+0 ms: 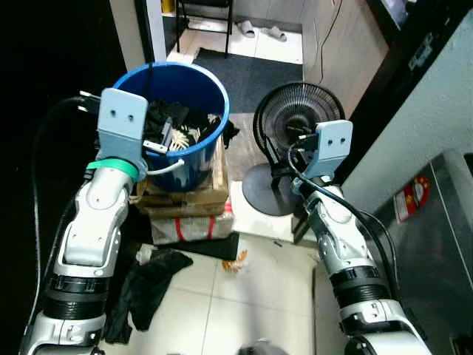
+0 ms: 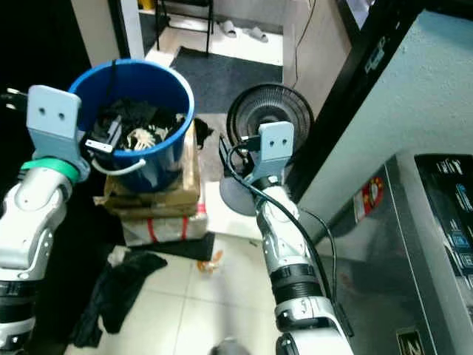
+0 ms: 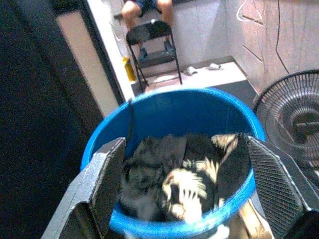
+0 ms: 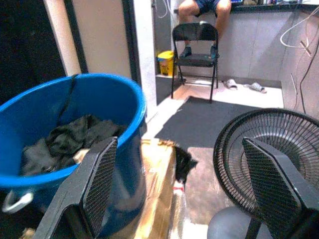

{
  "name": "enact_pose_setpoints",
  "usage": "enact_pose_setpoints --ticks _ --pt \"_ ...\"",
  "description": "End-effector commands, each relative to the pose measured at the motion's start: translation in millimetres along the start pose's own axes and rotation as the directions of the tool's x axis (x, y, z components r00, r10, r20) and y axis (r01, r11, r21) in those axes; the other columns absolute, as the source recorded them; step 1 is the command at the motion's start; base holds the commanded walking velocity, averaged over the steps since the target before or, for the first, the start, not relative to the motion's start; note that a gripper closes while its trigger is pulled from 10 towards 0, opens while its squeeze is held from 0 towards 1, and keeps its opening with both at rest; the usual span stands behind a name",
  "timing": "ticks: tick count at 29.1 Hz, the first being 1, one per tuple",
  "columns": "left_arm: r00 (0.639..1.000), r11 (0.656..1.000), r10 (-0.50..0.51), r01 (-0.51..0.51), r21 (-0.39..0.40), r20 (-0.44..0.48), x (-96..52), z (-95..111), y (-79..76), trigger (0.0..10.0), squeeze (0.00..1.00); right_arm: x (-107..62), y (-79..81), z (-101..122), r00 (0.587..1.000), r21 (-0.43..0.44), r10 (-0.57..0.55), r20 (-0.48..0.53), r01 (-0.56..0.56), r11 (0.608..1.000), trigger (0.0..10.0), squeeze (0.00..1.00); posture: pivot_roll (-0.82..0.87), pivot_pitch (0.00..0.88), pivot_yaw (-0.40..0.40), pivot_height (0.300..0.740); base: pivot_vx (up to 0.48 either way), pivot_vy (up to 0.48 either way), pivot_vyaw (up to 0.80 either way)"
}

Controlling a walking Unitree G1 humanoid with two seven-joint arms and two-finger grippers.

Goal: Clothes washing

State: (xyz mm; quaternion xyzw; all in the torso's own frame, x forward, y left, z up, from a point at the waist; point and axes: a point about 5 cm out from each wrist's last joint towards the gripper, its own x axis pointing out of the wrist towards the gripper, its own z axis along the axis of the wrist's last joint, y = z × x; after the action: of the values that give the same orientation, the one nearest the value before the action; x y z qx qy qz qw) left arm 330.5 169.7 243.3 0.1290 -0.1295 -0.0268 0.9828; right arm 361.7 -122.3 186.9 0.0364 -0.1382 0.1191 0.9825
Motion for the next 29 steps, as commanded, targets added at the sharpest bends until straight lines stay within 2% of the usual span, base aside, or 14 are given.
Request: enact_pose_setpoints --ticks 1,7,17,22,29 --pt "1.0 1.0 -0.007 0.008 0.009 -0.007 -0.6 -2.6 -1.7 10.0 0.0 -1.5 -4.5 -0.7 1.0 -0.003 -0.012 -0.004 0.012 1.0 10.0 0.0 0.06 0.049 -0.015 0.74 0.458 0.0 0.0" --pt "1.0 1.0 -0.005 0.005 0.01 -0.007 -0.7 -3.0 -1.4 10.0 0.0 -2.4 -4.5 -1.3 1.0 -0.005 -0.01 -0.008 0.01 1.0 10.0 0.0 0.06 0.056 -0.016 0.74 0.457 0.0 0.07" --pt "1.0 1.0 -0.004 0.004 0.01 -0.008 -0.7 -3.2 -0.7 10.0 0.0 -1.9 -6.2 -2.3 1.0 -0.025 -0.021 -0.016 0.02 0.999 10.0 0.0 0.06 0.059 -0.015 0.74 0.454 0.0 0.8" --pt "1.0 1.0 -0.005 0.005 0.01 -0.008 -0.4 -3.3 -1.2 10.0 0.0 -2.4 -5.4 -1.3 1.0 0.005 -0.015 -0.008 0.015 1.0 10.0 0.0 0.06 0.06 -0.014 0.74 0.454 0.0 0.0" --pt "1.0 1.0 -0.006 0.006 0.008 -0.007 0.1 -3.3 -1.8 10.0 0.0 -2.5 -6.2 -0.7 1.0 0.002 -0.019 -0.006 0.019 1.0 10.0 0.0 0.06 0.06 -0.014 0.74 0.454 0.0 0.0"
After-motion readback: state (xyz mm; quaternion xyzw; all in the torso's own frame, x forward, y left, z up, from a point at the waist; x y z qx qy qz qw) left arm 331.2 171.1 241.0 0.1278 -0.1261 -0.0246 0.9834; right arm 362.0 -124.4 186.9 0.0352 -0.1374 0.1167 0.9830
